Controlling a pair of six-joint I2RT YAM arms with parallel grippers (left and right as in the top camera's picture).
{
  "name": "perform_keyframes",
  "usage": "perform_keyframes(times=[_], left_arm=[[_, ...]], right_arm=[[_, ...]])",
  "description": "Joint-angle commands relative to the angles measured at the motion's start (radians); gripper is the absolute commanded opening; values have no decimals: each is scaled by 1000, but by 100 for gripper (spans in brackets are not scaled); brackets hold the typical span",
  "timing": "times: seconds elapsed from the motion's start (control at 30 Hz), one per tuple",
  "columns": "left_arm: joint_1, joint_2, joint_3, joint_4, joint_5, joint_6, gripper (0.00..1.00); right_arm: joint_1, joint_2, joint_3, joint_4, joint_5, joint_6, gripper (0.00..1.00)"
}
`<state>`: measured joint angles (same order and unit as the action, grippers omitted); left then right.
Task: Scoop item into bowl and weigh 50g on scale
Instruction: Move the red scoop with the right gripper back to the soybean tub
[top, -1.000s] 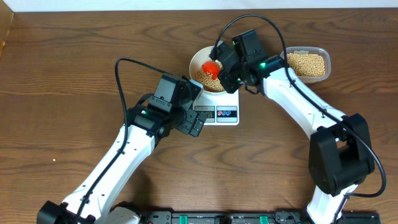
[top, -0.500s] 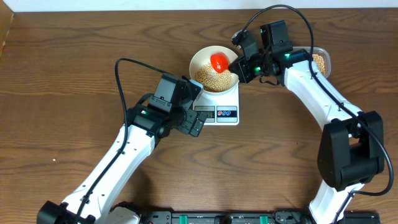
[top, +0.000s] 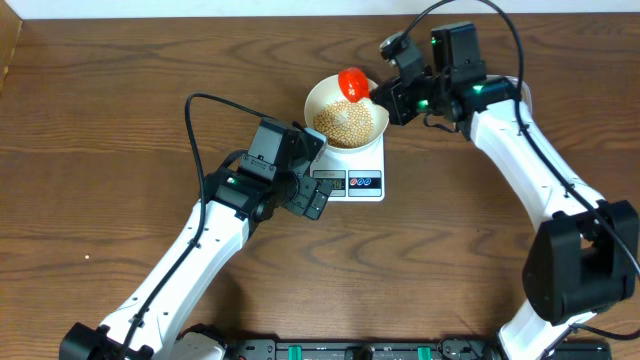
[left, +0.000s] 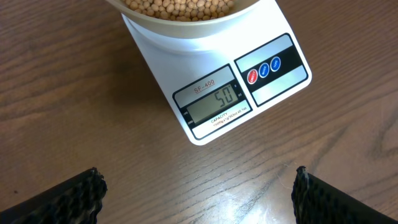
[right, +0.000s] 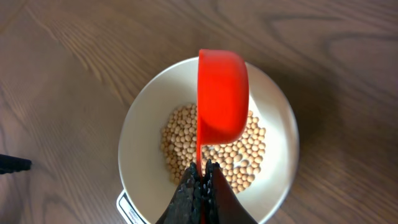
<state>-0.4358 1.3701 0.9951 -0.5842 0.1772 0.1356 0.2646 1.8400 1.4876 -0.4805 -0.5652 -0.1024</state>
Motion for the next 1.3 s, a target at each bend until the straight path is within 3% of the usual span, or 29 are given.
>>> perform_keyframes(times=[0.0,0.3,0.47,1.07,1.27], left_arm=[[-2,3,10,-2,-6,14,98],[-2,3,10,-2,-6,14,98],[-2,3,10,-2,-5,14,98],[-2,3,10,-2,-6,14,98],[-2,3,10,-2,-6,14,98]], right_arm=[[-39,-51,5,2,-66,55,1],[-192,-63,5,29,-370,176,1],[-265,-63,5,27,-431,204,1],[-484,-63,5,58,-428,293,1],[-521,-63,5,47,-332,291,1]])
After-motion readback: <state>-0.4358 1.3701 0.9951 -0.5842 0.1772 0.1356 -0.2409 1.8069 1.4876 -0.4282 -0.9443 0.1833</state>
